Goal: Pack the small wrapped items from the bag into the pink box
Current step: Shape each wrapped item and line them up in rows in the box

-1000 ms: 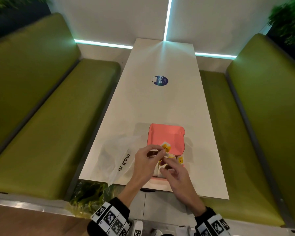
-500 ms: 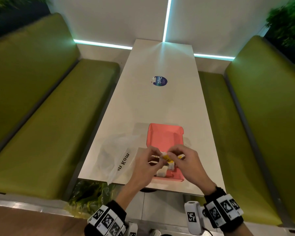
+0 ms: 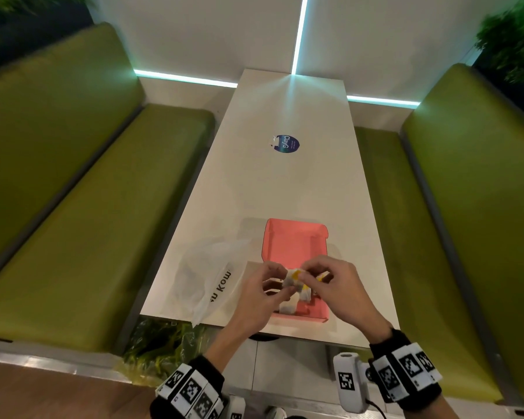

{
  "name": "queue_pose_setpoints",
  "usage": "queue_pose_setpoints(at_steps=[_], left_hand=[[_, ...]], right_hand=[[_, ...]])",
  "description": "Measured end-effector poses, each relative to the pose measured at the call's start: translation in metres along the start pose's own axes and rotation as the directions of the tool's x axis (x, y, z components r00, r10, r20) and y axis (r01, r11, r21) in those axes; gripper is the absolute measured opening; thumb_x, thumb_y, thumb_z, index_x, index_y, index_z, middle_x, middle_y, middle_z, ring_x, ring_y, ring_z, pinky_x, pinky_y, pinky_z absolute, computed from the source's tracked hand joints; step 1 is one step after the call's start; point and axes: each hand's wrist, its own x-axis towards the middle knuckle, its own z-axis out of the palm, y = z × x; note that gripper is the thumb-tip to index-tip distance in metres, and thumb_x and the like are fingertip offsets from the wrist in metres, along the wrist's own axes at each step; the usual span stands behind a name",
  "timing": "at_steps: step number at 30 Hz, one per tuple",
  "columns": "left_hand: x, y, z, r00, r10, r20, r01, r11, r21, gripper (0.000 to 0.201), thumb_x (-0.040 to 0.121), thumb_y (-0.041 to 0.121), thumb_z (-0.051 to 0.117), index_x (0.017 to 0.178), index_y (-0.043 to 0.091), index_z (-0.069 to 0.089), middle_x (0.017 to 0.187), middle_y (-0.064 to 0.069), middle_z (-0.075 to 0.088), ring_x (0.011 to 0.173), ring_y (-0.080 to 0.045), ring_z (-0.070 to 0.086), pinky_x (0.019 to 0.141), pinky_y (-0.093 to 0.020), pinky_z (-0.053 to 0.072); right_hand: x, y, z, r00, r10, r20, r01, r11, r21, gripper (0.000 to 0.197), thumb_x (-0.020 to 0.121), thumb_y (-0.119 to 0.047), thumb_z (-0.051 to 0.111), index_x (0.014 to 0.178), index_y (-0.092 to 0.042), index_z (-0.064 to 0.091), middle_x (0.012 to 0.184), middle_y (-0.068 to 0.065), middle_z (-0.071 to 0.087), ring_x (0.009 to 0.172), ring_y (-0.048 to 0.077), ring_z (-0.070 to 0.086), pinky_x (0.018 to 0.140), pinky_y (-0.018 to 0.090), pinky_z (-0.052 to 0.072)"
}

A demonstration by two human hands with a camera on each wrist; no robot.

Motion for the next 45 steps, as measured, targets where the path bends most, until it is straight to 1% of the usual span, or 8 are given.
queue_pose_setpoints(at_steps=[9,14,21,26,32,36,40,45], left_hand=[[0.004,0.005,0.001,0.999,0.029,0.033,-0.033,0.994,0.109,0.039,0.087,0.015,0.075,0.121,0.026,0.058,0.12,0.012,0.063,0.113,-0.011,0.06,0.084,-0.021,0.053],[0.01,0.002,0.005,0.992,0.096,0.085,-0.11,0.978,0.178,0.012,0.095,0.025,0.066,0.104,0.016,0.066,0.097,0.002,0.07,0.093,-0.019,0.067,0.082,-0.028,0.054],[0.01,-0.002,0.007,0.992,0.08,0.101,-0.099,0.975,0.201,0.014,0.094,0.038,0.064,0.098,0.025,0.065,0.094,0.002,0.068,0.092,-0.02,0.068,0.08,-0.038,0.058],[0.012,0.002,0.009,0.989,0.07,0.132,-0.093,0.979,0.181,0.012,0.096,0.02,0.065,0.09,0.031,0.064,0.086,0.002,0.072,0.083,-0.019,0.069,0.07,-0.026,0.053],[0.017,0.0,0.015,0.987,0.034,0.156,-0.069,0.971,0.228,0.012,0.097,0.017,0.064,0.091,0.027,0.064,0.079,0.021,0.065,0.074,-0.008,0.065,0.067,-0.026,0.054],[0.015,-0.006,0.018,0.982,-0.047,0.184,-0.001,0.967,0.255,0.011,0.093,0.018,0.068,0.098,0.024,0.061,0.085,0.017,0.068,0.082,-0.003,0.065,0.072,-0.018,0.051],[0.008,-0.019,0.014,0.978,-0.104,0.178,0.015,0.896,0.444,0.033,0.091,0.03,0.069,0.119,0.02,0.055,0.105,0.009,0.059,0.096,-0.009,0.058,0.081,-0.027,0.053],[-0.001,-0.034,0.013,0.951,-0.087,0.295,-0.137,0.739,0.659,0.017,0.093,0.025,0.062,0.107,0.016,0.059,0.104,0.002,0.059,0.092,-0.016,0.055,0.081,-0.038,0.052]], right_hand=[[0.002,-0.015,-0.004,0.999,-0.003,-0.043,0.006,0.998,0.066,0.034,0.078,-0.014,0.083,0.102,-0.032,0.068,0.081,-0.013,0.072,0.077,0.007,0.065,0.069,0.027,0.051],[0.002,-0.016,-0.003,1.0,0.002,-0.026,-0.001,0.998,0.067,0.032,0.078,-0.017,0.083,0.101,-0.033,0.067,0.081,-0.014,0.071,0.077,0.006,0.065,0.07,0.025,0.051],[0.001,-0.01,-0.003,1.0,-0.001,-0.019,0.002,0.999,0.035,0.028,0.081,-0.019,0.081,0.099,-0.034,0.067,0.08,-0.016,0.071,0.078,0.005,0.064,0.068,0.021,0.049],[0.005,0.001,-0.008,1.0,0.003,-0.006,-0.004,0.999,-0.05,0.022,0.085,-0.017,0.076,0.094,-0.035,0.068,0.079,-0.013,0.068,0.081,0.003,0.062,0.067,0.01,0.045],[0.006,0.007,-0.012,0.977,-0.024,0.212,0.07,0.974,-0.215,0.025,0.092,-0.022,0.067,0.112,-0.035,0.059,0.109,-0.018,0.059,0.097,0.001,0.056,0.073,0.011,0.045],[0.004,0.018,-0.014,0.965,-0.058,0.256,0.141,0.938,-0.318,0.019,0.097,-0.01,0.055,0.1,-0.03,0.054,0.098,-0.012,0.055,0.088,0.0,0.052,0.07,0.013,0.041],[0.003,0.046,-0.016,0.964,0.027,0.266,0.084,0.914,-0.397,0.019,0.097,-0.005,0.053,0.097,-0.022,0.061,0.1,-0.007,0.051,0.087,0.005,0.051,0.073,0.009,0.038],[-0.003,0.078,-0.003,0.968,0.168,0.188,-0.074,0.902,-0.425,0.013,0.094,-0.009,0.06,0.1,-0.016,0.07,0.097,-0.009,0.05,0.085,0.01,0.052,0.071,0.008,0.038]])
